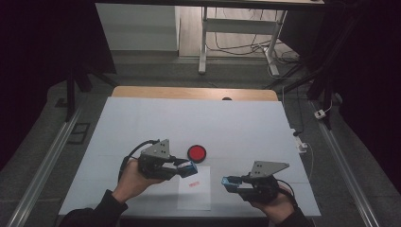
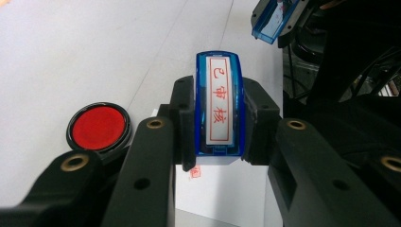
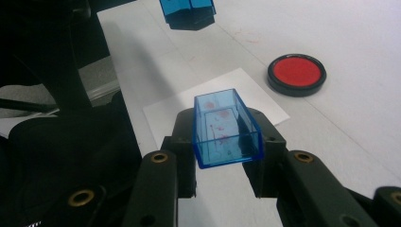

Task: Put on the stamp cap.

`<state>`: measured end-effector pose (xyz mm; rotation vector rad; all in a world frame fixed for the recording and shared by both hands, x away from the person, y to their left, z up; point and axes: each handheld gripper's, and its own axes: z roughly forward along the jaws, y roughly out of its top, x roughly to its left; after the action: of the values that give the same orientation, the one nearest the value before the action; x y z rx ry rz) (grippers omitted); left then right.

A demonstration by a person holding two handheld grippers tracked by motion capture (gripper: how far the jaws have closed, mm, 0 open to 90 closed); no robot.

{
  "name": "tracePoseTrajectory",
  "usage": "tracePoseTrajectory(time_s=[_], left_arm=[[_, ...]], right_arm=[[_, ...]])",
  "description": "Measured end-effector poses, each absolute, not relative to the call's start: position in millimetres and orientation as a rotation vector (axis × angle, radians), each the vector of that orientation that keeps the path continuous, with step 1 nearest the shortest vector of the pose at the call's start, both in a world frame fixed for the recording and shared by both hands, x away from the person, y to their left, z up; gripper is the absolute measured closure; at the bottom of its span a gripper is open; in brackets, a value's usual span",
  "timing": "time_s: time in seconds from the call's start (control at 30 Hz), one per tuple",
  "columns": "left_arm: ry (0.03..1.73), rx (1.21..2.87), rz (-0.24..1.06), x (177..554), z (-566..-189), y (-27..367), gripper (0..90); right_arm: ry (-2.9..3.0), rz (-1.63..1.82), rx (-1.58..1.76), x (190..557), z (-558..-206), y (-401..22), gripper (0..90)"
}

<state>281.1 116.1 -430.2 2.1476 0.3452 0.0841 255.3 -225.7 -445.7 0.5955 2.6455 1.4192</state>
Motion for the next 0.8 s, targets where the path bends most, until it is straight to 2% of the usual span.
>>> tracePoseTrajectory(time_s=[0.8], left_arm=[[0.301, 2.131, 0.086, 281, -425, 119, 69.6]], right_arm=[[2.698, 1.502, 0.478, 272, -449, -182, 68.0]])
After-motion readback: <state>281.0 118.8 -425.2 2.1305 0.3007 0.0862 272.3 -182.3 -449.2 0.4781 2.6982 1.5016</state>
